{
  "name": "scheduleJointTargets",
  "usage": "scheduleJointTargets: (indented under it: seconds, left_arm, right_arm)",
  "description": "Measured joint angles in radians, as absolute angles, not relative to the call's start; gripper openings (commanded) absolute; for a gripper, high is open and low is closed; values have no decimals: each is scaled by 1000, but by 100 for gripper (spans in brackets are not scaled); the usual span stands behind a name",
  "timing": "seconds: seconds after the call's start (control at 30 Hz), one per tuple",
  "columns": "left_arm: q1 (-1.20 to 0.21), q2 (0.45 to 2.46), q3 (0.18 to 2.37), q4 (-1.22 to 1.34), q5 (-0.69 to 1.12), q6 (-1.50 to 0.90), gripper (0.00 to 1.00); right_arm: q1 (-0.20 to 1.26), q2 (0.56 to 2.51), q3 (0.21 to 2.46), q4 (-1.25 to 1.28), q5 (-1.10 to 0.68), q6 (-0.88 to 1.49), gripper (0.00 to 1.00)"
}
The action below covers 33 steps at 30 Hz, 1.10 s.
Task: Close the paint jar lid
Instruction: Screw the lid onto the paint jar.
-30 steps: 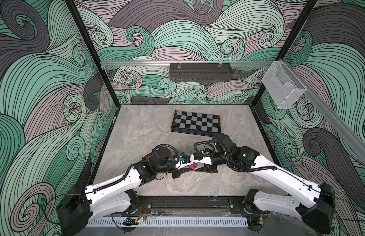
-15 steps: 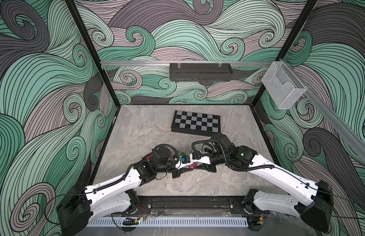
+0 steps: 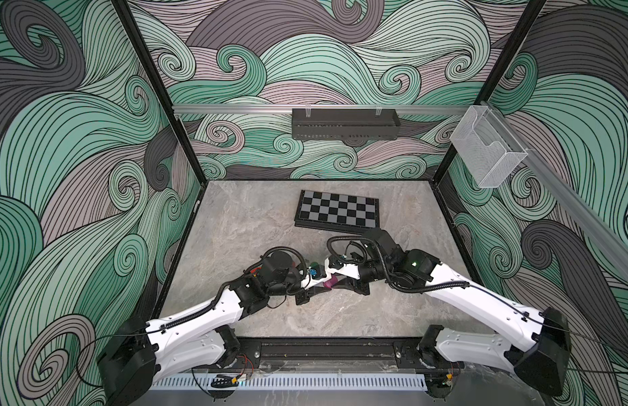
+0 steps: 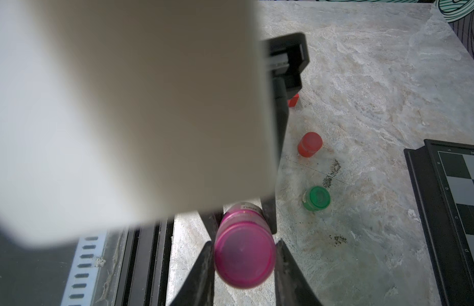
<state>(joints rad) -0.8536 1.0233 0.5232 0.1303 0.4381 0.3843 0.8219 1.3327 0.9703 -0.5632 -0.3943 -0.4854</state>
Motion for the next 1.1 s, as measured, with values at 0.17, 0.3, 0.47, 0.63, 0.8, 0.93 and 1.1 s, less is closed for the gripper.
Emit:
scheduleJointTargets:
  seconds: [0.17, 0.3, 0.47, 0.63, 0.8, 0.93, 1.1]
  left_arm:
    - [-851, 1023, 523, 144, 389, 383, 11]
    - [-851, 1024, 522, 147, 353, 383, 11]
    - [-851, 1029, 521, 171, 316, 381, 11]
    - [-851, 1043, 521, 207, 285, 375, 11]
    - [-851, 1052, 520, 240, 252, 368, 11]
    - [-851, 1073, 520, 258, 235, 363, 11]
    - [-851, 1091, 520, 260, 221, 358, 11]
  right_arm:
    - [837, 1363, 1007, -572, -329, -344, 10]
    - [855, 1385, 1033, -583, -269, -215, 8]
    - [879, 1407, 1070, -606, -192, -49, 7]
    - [904, 1432, 1118, -647, -105, 116, 4]
    - [922, 1467, 1176, -694, -28, 273, 6]
    - [926, 1508, 1219, -739, 0, 374, 11]
    - [926, 1550, 1254, -777, 1, 437, 12]
